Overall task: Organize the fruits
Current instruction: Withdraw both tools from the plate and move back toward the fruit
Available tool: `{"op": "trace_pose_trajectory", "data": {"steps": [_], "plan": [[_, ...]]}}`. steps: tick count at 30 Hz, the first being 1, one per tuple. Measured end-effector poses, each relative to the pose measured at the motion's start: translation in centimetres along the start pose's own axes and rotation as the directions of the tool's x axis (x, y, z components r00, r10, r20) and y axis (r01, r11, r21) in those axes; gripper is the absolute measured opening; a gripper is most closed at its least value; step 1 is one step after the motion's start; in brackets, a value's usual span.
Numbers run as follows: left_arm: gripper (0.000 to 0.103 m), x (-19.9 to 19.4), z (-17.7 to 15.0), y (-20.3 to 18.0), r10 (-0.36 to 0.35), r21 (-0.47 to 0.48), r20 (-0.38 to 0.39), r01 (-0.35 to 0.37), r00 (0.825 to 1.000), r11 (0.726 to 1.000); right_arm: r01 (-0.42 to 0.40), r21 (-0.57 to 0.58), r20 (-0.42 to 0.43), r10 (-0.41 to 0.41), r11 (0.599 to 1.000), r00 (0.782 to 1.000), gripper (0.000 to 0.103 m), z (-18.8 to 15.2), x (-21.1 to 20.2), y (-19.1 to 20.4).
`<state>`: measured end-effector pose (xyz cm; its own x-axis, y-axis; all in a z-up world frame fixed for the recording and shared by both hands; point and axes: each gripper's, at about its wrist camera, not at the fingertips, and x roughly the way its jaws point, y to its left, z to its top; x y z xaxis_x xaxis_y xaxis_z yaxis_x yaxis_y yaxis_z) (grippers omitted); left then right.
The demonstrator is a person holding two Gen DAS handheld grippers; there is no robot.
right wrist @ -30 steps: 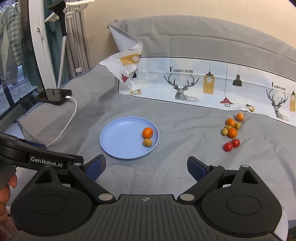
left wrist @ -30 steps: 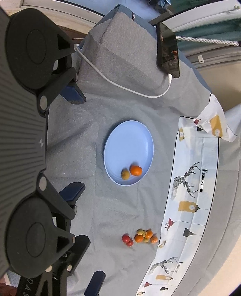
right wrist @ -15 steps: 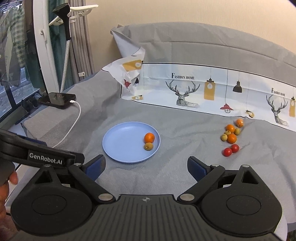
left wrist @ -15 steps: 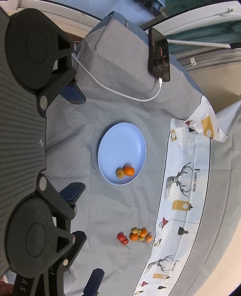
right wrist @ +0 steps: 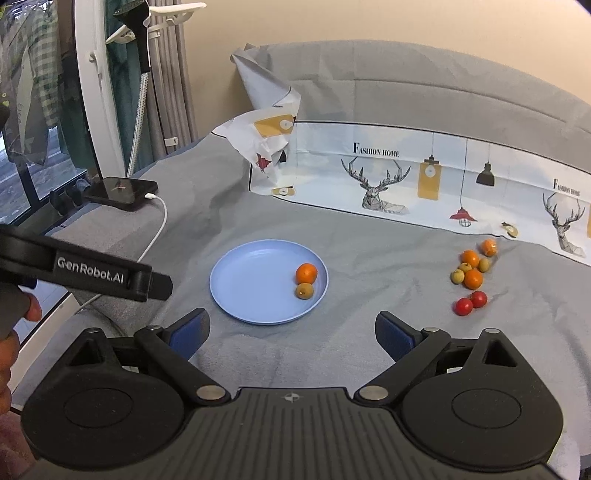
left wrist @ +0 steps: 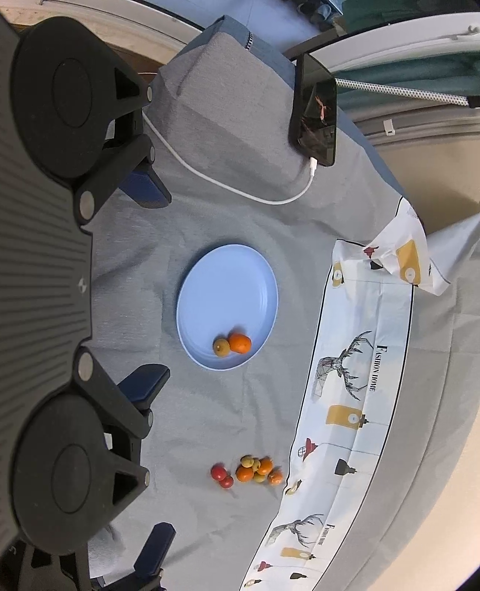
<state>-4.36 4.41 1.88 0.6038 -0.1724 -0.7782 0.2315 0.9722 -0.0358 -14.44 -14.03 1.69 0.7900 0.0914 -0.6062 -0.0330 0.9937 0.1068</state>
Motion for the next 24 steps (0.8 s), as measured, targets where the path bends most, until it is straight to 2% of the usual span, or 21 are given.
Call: {"op": "trace_pose_trajectory", "data": {"steps": [8,16,20,24], "plan": [[0.094,1.6,1.1,0.1,0.001,-0.007,-0.019,-0.001,1.0,1.0,-0.025,0.024,-0.007,0.025,0.999,1.0,0.097,0.6,1.5,-0.5],[0.094,3.6,2.1,-1.4,0.001,0.038,-0.046,0.001,0.999,0.999,-0.033,0.077,-0.025,0.035,0.996,0.999,0.097,0.7,3.5,-2.1],[0.094,5.2,2.8,-3.1,0.009,0.072,-0.058,-0.005,0.998,0.997,-0.009,0.114,-0.025,0.012,0.993,1.0,0.097,0.6,4.6,-3.8],[0.094,7.5,3.9,-5.3,-0.003,0.093,-0.09,0.011,0.996,0.996,0.047,0.156,-0.018,-0.045,0.987,0.999,0.097,0.2,5.8,-6.6]]}}
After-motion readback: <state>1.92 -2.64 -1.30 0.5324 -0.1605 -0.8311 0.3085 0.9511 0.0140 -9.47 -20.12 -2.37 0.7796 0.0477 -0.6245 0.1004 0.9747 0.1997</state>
